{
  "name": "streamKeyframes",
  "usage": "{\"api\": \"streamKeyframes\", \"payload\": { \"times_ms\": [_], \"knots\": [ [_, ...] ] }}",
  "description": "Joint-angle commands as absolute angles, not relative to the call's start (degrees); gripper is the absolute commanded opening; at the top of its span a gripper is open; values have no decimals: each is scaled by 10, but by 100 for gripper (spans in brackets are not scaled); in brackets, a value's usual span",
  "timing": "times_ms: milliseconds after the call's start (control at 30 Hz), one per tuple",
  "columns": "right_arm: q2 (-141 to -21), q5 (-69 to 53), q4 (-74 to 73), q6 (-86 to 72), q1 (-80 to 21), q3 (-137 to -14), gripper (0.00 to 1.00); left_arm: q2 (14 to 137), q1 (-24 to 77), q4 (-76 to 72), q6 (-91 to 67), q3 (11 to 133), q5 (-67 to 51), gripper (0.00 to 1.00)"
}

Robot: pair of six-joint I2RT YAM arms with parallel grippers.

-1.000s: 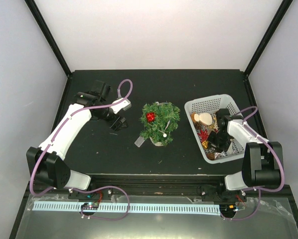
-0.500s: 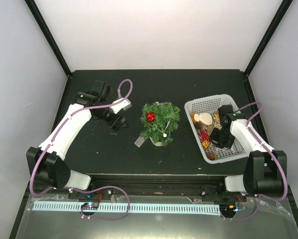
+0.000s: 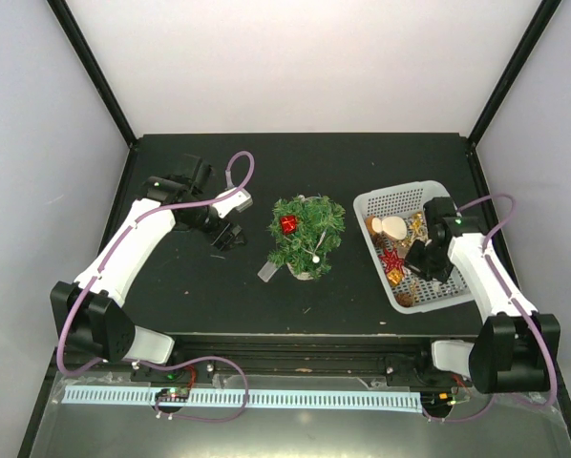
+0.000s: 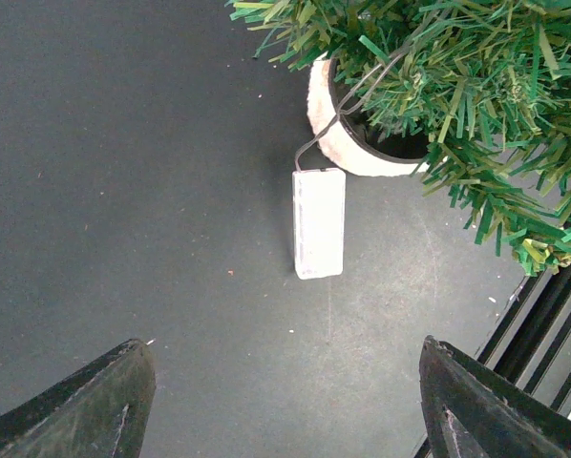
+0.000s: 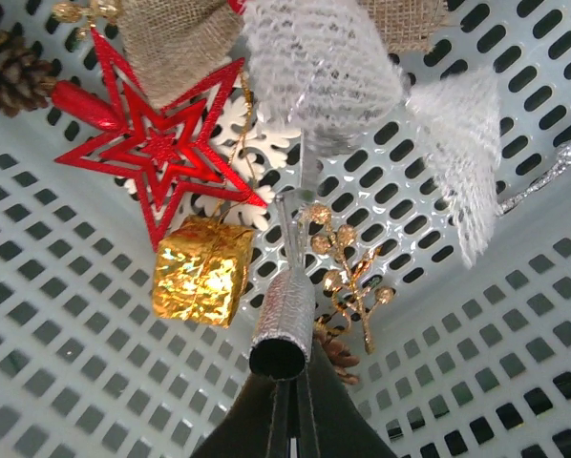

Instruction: Decorate the small christmas tree

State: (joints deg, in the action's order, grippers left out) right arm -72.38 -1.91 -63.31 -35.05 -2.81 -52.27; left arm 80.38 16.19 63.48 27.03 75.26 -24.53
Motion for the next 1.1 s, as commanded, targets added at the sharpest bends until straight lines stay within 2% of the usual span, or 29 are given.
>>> {"api": "streamKeyframes", "payload": {
  "times_ms": [0,600,867,1067],
  "knots": [
    [-692,-40,-656,-367,-27,-537,3,801,159,633,280,759,-270,77],
    [-646,-86,-718,-405,-11,-641,1,816,159,651,274,816,-283,77],
    [-606,-237,-599,-471,64,-576,1,812,159,658,270,822,-287,77],
    [-573,-313,-459,-570,81,-536,1,816,160,667,269,834,-295,77]
  ]
}}
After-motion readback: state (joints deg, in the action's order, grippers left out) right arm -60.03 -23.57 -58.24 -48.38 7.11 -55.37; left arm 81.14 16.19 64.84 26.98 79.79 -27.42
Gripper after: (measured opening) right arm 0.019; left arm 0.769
